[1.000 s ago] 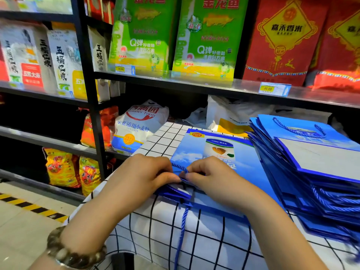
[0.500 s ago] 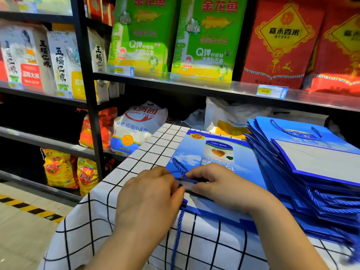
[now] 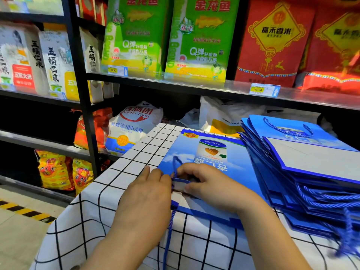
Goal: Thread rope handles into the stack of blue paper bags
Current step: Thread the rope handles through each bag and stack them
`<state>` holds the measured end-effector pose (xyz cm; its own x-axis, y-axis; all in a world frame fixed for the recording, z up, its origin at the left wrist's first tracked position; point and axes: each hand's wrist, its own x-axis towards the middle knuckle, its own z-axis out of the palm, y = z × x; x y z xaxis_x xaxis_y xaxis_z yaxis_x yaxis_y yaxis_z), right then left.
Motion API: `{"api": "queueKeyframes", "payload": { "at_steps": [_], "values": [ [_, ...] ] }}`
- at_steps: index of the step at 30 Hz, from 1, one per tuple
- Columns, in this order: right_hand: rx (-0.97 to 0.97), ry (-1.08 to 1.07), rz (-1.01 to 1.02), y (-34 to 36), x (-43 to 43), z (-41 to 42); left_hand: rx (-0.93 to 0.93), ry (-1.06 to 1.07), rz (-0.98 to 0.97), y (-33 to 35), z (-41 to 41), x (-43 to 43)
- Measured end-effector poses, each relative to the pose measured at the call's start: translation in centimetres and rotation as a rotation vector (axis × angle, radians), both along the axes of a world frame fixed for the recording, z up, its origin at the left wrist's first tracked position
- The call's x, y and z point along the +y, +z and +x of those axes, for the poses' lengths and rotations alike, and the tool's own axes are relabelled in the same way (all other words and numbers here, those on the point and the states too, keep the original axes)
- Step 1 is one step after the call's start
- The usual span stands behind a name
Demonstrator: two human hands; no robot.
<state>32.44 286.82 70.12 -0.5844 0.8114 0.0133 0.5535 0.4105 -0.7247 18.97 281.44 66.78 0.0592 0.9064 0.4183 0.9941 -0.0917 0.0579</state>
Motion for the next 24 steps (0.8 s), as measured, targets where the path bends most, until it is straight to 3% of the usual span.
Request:
{"api": "queueKeyframes", "payload": {
  "at_steps": [2, 10, 12, 19, 24],
  "values": [
    [0.011, 0.008, -0.015, 0.0, 0.0, 0.1, 0.0, -0.006, 0.029, 0.1, -0.4, -0.3],
    [0.134, -0.099, -0.073, -1.0, 0.5, -0.1, -0.426, 0.001, 0.032, -0.8, -1.4, -0.8],
    [0.128, -0.164, -0.043, -1.3, 0.7, -0.4, -0.403, -0.019, 0.105, -0.9, -1.4, -0.9],
    [-0.038, -0.152, 0.136, -1.9, 0.3, -1.6, -0.404, -0.037, 0.067, -0.7, -1.5, -1.0],
    [0.022, -0.249, 0.073, -1.8, 0.0, -1.3, -0.392, -0.047, 0.104, -1.2, -1.5, -0.8]
  ]
}}
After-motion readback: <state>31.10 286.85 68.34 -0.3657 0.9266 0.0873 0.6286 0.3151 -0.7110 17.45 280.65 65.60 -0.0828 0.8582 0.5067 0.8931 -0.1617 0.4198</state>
